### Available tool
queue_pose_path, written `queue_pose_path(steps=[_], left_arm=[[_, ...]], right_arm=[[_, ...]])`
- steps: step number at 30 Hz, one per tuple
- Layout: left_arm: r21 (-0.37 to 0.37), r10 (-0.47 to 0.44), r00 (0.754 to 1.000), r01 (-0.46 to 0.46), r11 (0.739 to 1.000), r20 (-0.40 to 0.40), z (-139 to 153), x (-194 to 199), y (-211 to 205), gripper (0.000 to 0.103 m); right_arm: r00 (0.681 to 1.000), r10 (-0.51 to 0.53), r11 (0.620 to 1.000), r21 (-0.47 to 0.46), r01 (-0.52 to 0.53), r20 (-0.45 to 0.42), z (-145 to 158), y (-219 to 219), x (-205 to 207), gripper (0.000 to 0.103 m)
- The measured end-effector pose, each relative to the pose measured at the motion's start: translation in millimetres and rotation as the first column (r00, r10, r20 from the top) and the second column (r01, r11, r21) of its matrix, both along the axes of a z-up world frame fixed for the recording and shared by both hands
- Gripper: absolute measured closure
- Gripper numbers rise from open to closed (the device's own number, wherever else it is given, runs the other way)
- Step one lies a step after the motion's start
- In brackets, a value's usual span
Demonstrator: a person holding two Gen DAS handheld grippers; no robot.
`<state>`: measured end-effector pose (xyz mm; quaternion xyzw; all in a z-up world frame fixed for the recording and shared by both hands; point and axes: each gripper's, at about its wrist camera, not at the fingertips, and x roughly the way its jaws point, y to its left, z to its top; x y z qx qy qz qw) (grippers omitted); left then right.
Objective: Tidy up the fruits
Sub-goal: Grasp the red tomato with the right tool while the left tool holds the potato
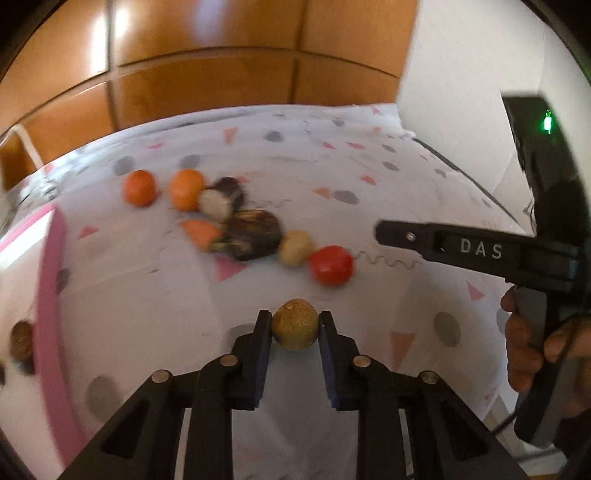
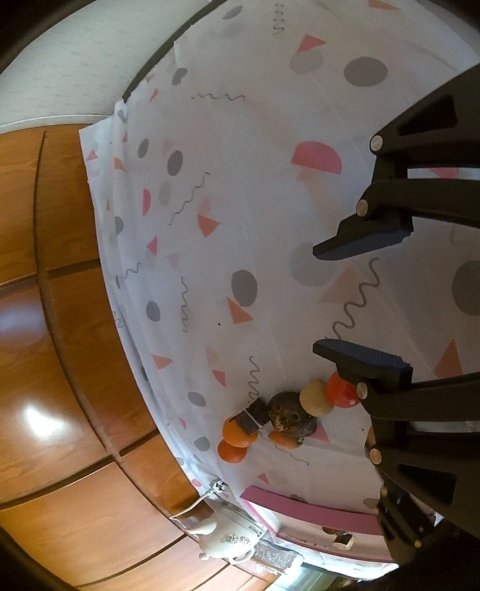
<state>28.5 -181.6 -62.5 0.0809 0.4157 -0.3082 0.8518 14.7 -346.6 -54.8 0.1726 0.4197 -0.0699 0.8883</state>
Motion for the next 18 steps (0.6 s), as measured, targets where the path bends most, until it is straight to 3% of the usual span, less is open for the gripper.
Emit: queue_pose_path(steps=[3, 6, 7, 12, 18], left_arm=[[0.010, 0.116, 0.993, -0.116, 0.993, 0.023, -0.1, 4.9, 29.1, 0.078], [0.011, 0.199, 0.980, -0.198, 0.980, -0.016, -9.3, 16.7, 51.4, 0.077], [-0.016, 0.200, 0.980, -0.200, 0.980, -0.022, -10.4, 17.5, 55.0, 0.077], [0.008, 0.195, 0.980, -0.195, 0.981, 0.026, -13.7, 12.8, 52.0, 0.077], [0.001, 0.193, 0.981, -0.193, 0.981, 0.039, -14.1, 11.0, 51.8, 0.077]], right_arm=[[1.000, 0.011, 1.000, 0.004, -0.011, -0.004, -2.5, 2.0, 0.0, 0.058], [0.999, 0.050, 0.999, 0.021, -0.050, 0.015, -0.7, 7.4, -0.6, 0.058], [0.997, 0.072, 0.997, 0.020, -0.073, 0.028, 1.5, 11.1, -1.1, 0.058], [0.979, 0.193, 0.981, -0.006, -0.193, 0.063, 13.0, 34.5, -0.8, 0.058], [0.959, 0.282, 0.952, -0.120, -0.280, -0.005, 4.2, 66.1, 9.8, 0.055]])
